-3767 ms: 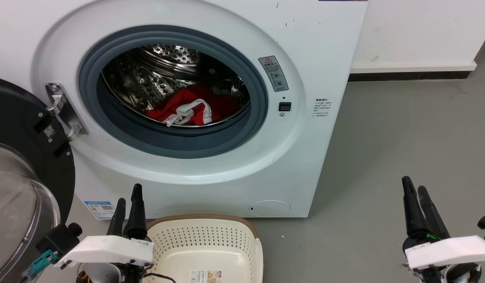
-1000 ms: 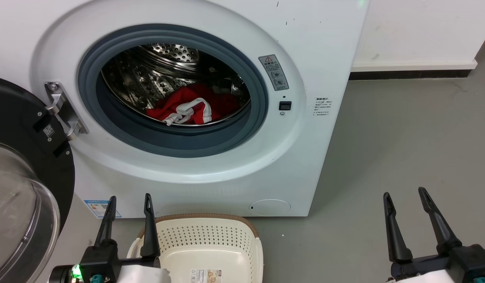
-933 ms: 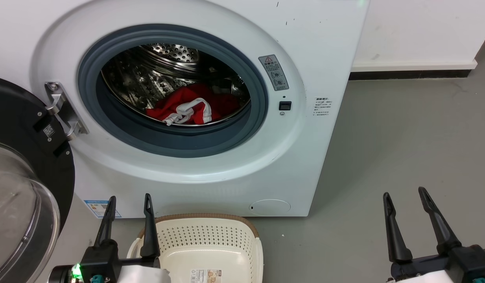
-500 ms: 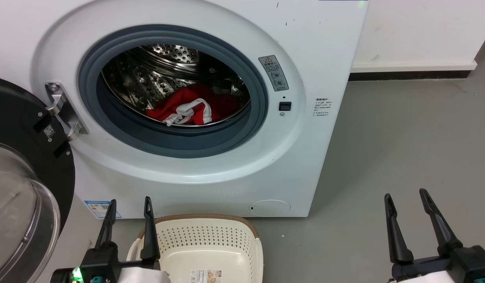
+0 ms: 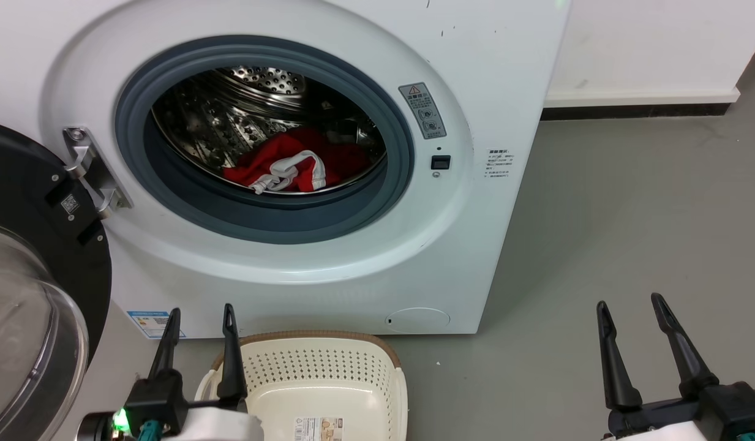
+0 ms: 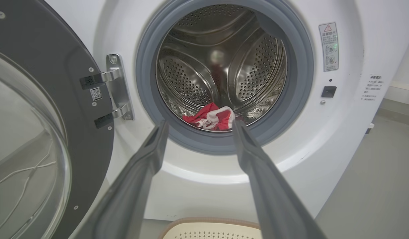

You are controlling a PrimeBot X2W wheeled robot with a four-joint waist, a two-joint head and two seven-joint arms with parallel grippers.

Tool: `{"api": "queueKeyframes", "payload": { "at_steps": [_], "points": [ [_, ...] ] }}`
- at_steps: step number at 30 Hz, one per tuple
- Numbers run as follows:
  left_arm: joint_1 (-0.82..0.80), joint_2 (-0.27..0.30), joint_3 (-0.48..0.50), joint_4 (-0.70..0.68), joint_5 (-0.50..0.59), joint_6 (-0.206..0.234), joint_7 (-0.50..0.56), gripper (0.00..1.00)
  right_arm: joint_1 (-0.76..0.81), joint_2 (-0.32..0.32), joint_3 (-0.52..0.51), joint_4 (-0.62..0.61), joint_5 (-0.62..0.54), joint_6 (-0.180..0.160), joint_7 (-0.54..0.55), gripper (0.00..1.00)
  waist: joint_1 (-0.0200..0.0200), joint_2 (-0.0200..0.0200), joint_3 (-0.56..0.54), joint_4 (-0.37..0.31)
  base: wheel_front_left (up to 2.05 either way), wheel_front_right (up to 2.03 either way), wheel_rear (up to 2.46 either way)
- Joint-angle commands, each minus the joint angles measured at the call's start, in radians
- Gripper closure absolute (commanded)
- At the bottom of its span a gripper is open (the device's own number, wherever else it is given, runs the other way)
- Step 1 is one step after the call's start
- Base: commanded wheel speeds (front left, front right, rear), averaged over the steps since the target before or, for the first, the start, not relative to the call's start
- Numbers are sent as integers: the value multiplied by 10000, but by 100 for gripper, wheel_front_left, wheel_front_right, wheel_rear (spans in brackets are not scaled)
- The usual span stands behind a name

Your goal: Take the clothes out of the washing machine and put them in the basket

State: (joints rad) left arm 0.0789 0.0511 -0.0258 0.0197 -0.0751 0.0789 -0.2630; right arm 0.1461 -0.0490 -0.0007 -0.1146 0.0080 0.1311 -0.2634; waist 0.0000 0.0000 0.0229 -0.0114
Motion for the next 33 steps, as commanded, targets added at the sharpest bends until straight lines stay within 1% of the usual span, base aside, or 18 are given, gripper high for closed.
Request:
{"api": "queueKeyframes", "payload": {
  "at_steps": [1,6,12,16,18,23,26,28,30,31,33],
  "points": [
    [-298,-10,64,140,-2,-88,-28,0,-76,-23,25,-41,-30,-7,-21,0,0,0,55,-38,0,0,0],
    [-1244,-5,321,847,55,-587,-27,0,-348,-21,132,-134,-119,-7,-21,0,0,0,430,-212,0,0,0],
    [-3072,280,865,1876,132,-1071,-25,0,-822,-18,235,-285,-123,-7,-21,0,0,0,1272,-657,0,0,0],
    [-4482,669,1105,2797,243,-1271,-27,0,-1218,-18,279,-363,-27,-7,-21,0,0,0,1978,-1044,0,0,0],
    [-5170,825,1123,3266,322,-1285,-27,0,-1403,-15,306,-401,-13,-7,-21,0,0,0,2328,-1240,0,0,0],
    [-7005,1444,1013,4670,551,-1461,-28,0,-1922,-14,308,-484,184,-7,-21,0,0,0,3168,-1727,0,0,0],
    [-8183,2011,974,5786,627,-1593,-28,0,-2180,-11,312,-547,342,-7,-21,0,0,0,3647,-2021,0,0,0],
    [-8979,2227,848,6509,657,-1680,161,0,-2331,-12,299,-591,439,-7,-21,0,0,0,3917,-2190,0,0,0],
    [-9659,2405,703,7031,751,-1745,573,0,-2444,-12,295,-638,522,-7,-21,0,0,0,4153,-2338,0,0,0],
    [-9659,2405,703,7031,751,-1745,573,0,-2444,-12,295,-638,522,-7,-21,0,0,0,4153,-2338,0,0,0],
    [-10384,2800,604,7543,797,-1831,1171,0,-2577,-9,316,-682,618,-7,-21,0,0,0,4434,-2487,0,0,0]
  ]
}}
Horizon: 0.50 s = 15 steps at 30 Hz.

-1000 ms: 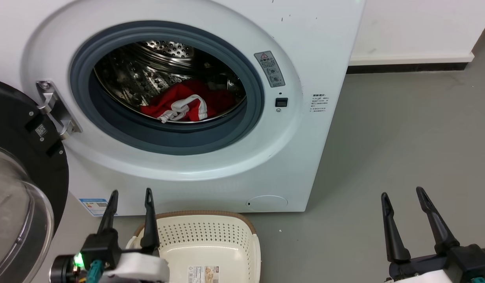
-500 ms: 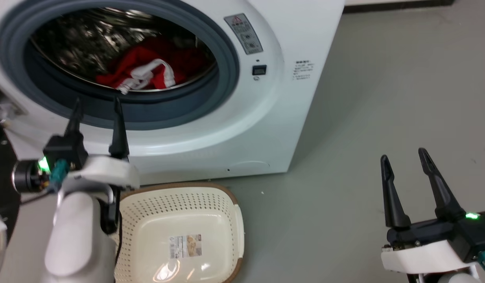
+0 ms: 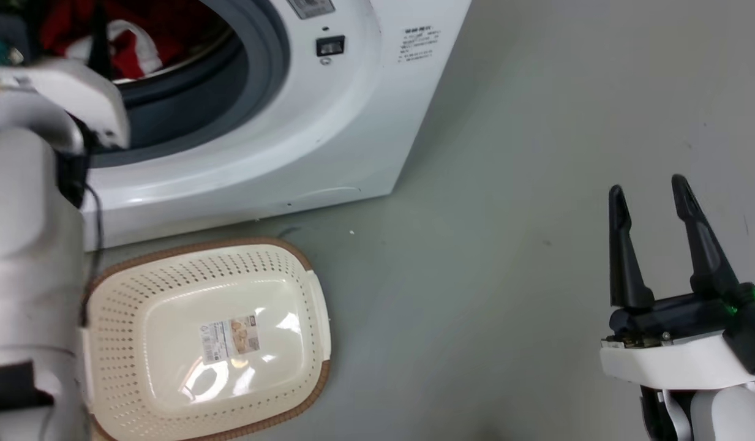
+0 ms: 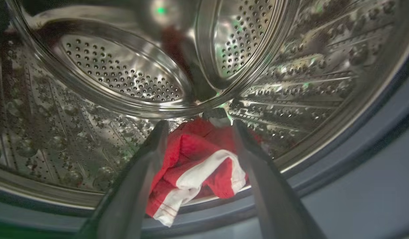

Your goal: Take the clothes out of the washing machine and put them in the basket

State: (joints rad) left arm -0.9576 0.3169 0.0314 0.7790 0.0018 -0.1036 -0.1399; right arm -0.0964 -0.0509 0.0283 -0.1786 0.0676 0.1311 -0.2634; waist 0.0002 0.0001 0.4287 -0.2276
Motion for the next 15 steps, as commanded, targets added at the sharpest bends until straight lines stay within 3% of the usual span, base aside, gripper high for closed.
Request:
{"api": "queueKeyframes", "payload": {
  "at_steps": [1,15],
  "points": [
    [-352,252,-32,203,11,-37,264,0,-221,12,32,-61,49,-7,-21,0,-2,-1,486,-380,0,0,0],
    [-3739,1514,-1702,1877,-1073,-249,5427,0,-994,9,182,-334,640,-7,-21,0,-2,-1,2036,-1078,0,0,0]
  ]
}}
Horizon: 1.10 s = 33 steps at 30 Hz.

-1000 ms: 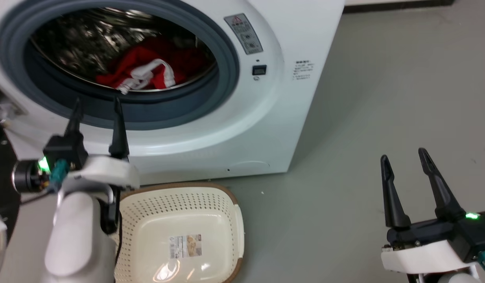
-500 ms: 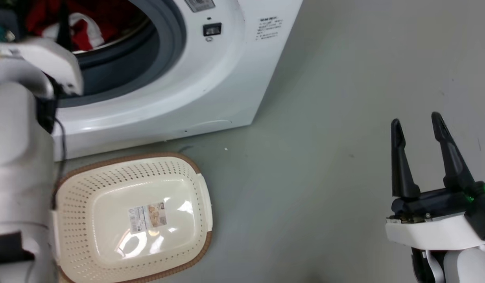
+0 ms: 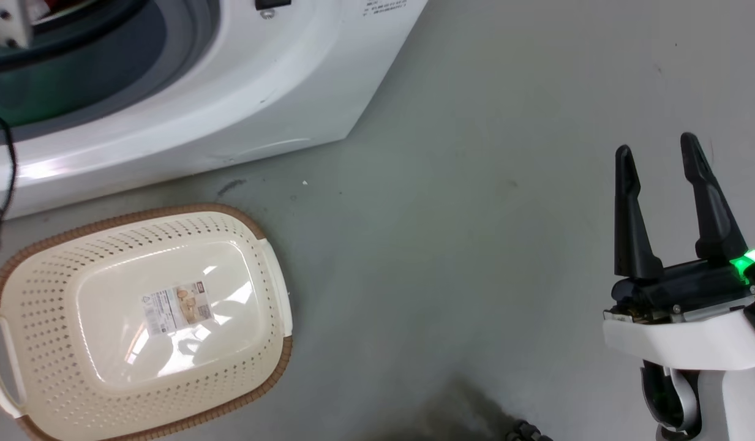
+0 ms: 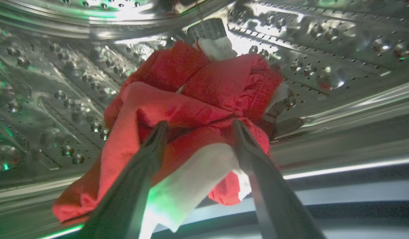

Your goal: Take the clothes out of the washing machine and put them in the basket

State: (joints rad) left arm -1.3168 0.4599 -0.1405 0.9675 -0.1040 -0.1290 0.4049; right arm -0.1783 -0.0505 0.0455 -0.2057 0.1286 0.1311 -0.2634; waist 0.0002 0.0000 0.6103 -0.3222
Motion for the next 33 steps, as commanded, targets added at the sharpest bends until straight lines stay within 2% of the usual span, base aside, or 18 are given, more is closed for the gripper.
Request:
{"api": "queueKeyframes", "payload": {
  "at_steps": [1,6,12,22,23,24,29,33],
  "points": [
    [-350,130,-84,40,-184,3,346,0,-203,5,13,-80,50,-7,-21,0,-2,0,329,-148,0,0,0],
    [-1258,509,-589,161,-588,1,2038,0,-443,5,136,-193,151,-7,-21,0,-2,0,884,-240,0,0,0],
    [-2034,787,-896,113,-738,0,3364,0,-761,5,204,-338,316,-7,-21,0,-2,0,1527,-374,0,0,0],
    [-2084,1002,-1129,8,-732,17,3866,0,-940,5,301,-379,488,-7,-21,0,-2,0,1870,-550,0,0,0],
    [-2042,1022,-1148,18,-762,16,3877,76,-936,5,316,-372,478,-7,-21,0,-2,0,1861,-560,0,0,0],
    [-2005,1032,-1163,10,-792,14,3874,100,-932,5,313,-370,464,-7,-21,0,-2,0,1847,-563,0,0,0],
    [-1807,1093,-1263,-107,-1013,3,3479,100,-913,5,244,-370,335,-7,-21,0,-2,0,1613,-494,0,0,0],
    [-1510,997,-1190,-226,-1289,13,2310,100,-833,5,191,-283,187,-7,-21,0,-2,0,1178,-314,0,0,0]
  ]
}}
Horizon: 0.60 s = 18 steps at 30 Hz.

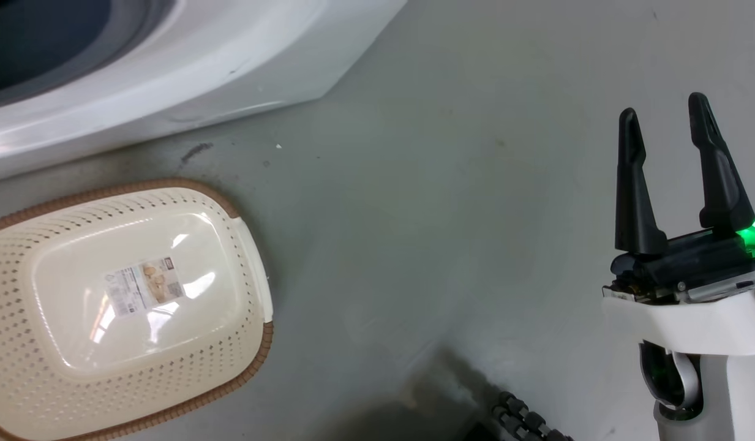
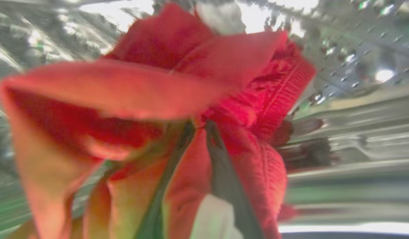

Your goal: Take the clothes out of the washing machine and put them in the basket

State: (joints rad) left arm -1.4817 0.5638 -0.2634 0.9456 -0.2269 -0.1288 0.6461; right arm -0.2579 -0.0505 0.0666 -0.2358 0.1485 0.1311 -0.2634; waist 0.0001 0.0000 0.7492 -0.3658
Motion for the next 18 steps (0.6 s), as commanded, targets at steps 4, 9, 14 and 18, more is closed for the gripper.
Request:
{"api": "queueKeyframes", "payload": {
  "at_steps": [4,9,14,18],
  "points": [
    [686,-209,3,220,-249,6,-1293,100,132,2,-42,167,-178,-7,-21,0,-1,0,-818,341,0,0,0],
    [1523,-376,98,555,-584,2,-3013,100,384,2,-1,286,-409,-7,-21,0,-1,0,-1643,506,0,0,0],
    [2466,-618,-167,667,-956,0,-4622,100,681,2,-69,365,-626,-7,-21,0,-1,0,-2432,700,0,0,0],
    [3205,-791,-376,711,-1304,-1,-5731,100,967,2,-109,423,-842,-7,-21,0,-1,0,-3020,902,0,0,0]
  ]
}}
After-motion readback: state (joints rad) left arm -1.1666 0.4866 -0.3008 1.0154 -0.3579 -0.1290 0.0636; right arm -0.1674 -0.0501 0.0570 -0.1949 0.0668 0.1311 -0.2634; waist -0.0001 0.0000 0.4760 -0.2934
